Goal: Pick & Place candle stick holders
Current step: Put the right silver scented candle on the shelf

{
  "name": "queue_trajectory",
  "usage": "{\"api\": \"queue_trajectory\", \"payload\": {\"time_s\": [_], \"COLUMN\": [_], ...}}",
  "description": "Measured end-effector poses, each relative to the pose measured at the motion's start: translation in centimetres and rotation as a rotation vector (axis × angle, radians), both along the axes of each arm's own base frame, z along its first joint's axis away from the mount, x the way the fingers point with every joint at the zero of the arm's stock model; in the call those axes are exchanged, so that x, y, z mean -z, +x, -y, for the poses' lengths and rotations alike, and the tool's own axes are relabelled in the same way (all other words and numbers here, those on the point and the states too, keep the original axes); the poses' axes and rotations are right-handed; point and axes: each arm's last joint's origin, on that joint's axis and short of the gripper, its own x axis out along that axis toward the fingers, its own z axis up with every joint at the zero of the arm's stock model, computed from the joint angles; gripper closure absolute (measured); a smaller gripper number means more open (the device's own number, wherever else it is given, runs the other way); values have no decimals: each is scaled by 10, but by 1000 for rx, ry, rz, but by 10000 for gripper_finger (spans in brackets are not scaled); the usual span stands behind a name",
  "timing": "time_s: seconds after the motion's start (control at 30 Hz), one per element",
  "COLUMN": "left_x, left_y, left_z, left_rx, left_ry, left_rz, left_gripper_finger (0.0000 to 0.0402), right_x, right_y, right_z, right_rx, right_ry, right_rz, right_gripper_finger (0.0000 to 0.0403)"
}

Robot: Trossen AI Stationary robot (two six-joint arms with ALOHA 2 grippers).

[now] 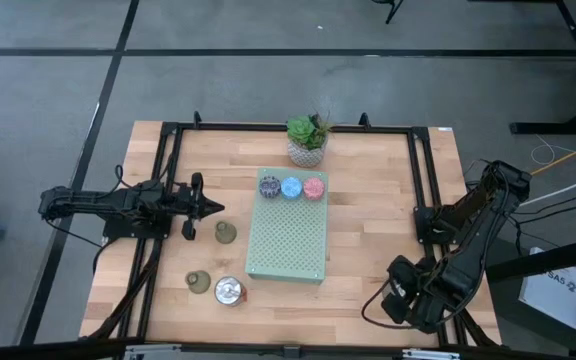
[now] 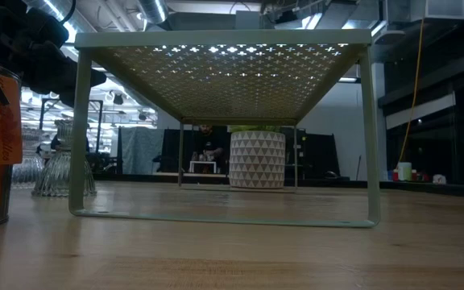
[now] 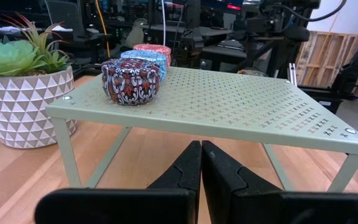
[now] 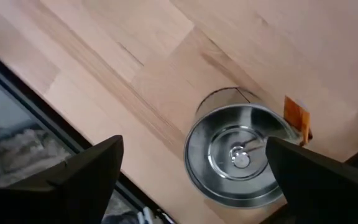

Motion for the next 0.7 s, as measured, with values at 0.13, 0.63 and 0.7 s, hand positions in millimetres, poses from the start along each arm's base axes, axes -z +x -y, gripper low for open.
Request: {"api": "queue_trajectory", "payload": {"time_s": [0.13, 0.63, 0.7], "left_x": [0, 0, 0], "left_y": [0, 0, 0], "left_z": [0, 0, 0], "left_rx": [0, 0, 0], "left_ry": [0, 0, 0], "left_rz": [0, 0, -1], "left_gripper_finger": [395, 395, 395], "right_x": [0, 0, 0], "right_y": [0, 13, 15], "right_z": [1, 15, 14], "right_rx": [83, 363, 338], "right_ry": [6, -34, -20], "right_rz": [12, 76, 82], "right_gripper_finger": [3, 3, 3]}}
